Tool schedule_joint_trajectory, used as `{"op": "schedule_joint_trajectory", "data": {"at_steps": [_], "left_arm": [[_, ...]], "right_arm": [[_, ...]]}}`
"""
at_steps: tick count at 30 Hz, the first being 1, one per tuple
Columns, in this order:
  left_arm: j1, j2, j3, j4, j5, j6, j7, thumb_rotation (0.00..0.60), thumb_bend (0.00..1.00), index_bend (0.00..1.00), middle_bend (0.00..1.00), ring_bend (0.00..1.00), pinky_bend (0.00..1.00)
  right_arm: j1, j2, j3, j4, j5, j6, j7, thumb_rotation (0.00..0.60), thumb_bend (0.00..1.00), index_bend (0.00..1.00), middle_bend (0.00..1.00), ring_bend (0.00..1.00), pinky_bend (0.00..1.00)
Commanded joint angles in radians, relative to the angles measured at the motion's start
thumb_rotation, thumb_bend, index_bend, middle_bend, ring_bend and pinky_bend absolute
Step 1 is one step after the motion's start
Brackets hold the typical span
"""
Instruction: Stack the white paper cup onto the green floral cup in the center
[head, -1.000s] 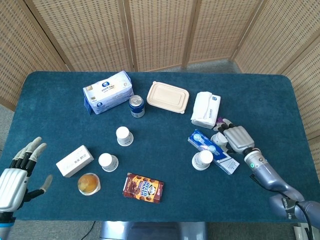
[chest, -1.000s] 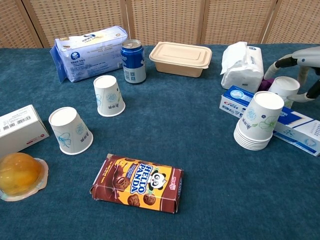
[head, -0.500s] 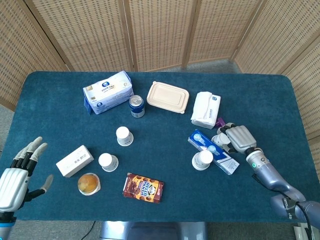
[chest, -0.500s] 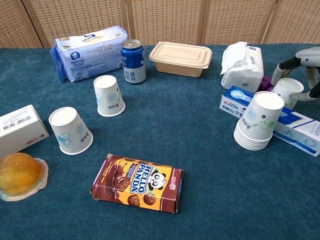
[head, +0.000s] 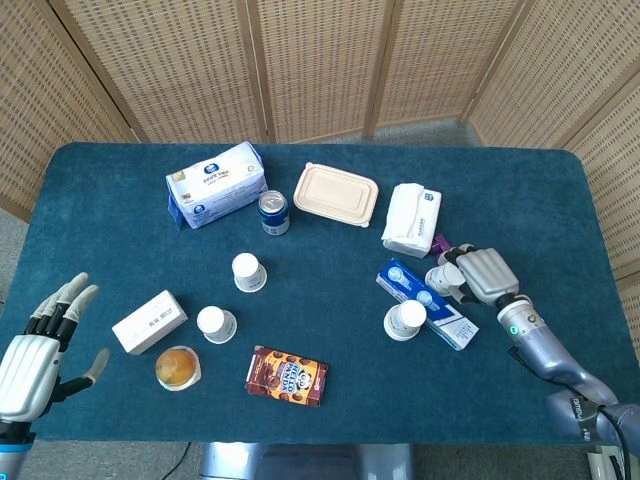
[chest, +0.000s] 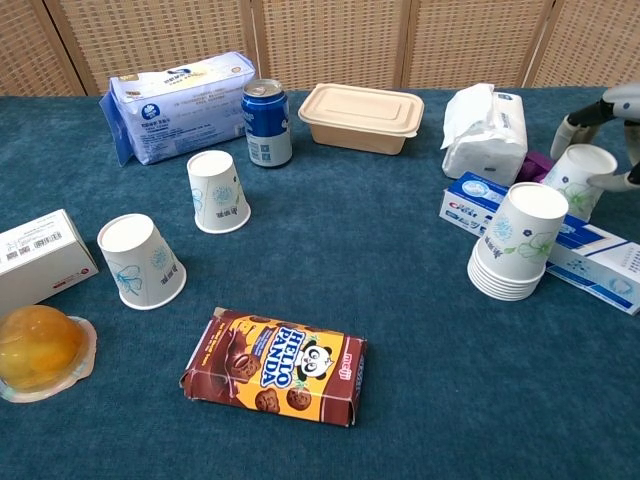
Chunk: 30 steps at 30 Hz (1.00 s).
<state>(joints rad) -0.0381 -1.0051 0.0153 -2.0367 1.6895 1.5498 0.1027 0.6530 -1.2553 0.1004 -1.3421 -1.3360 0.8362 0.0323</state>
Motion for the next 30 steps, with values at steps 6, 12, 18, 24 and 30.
{"op": "schedule_joint_trajectory", "data": {"at_steps": [6,12,18,24,30], "left_arm": [[-0.004,-0.003,-0.001,-0.005,0.002,-0.006,0.008,0.600,0.43,0.03,0.02,0.00,0.11],[-0.007,-0.004,-0.001,-0.006,0.002,-0.009,0.010,0.600,0.44,0.03,0.02,0.00,0.11],[-0.010,-0.005,-0.001,-0.004,0.001,-0.014,0.008,0.600,0.43,0.03,0.02,0.00,0.11],[-0.014,-0.009,0.000,0.000,0.000,-0.020,0.004,0.600,0.44,0.03,0.02,0.00,0.11],[-0.019,-0.013,-0.001,0.003,0.000,-0.027,0.002,0.600,0.44,0.03,0.02,0.00,0.11]], "right_arm": [[0.002,0.045,0.025,-0.038,0.007,0.022,0.005,0.600,0.46,0.42,0.39,0.25,0.57],[0.001,0.087,0.044,-0.086,0.014,0.042,-0.001,0.600,0.46,0.42,0.39,0.25,0.57],[0.002,0.128,0.059,-0.144,0.026,0.052,-0.015,0.600,0.47,0.42,0.39,0.25,0.57],[0.002,0.176,0.067,-0.230,0.046,0.053,-0.048,0.600,0.47,0.42,0.39,0.25,0.57],[0.009,0.218,0.069,-0.327,0.070,0.039,-0.099,0.600,0.47,0.42,0.39,0.25,0.57]]}}
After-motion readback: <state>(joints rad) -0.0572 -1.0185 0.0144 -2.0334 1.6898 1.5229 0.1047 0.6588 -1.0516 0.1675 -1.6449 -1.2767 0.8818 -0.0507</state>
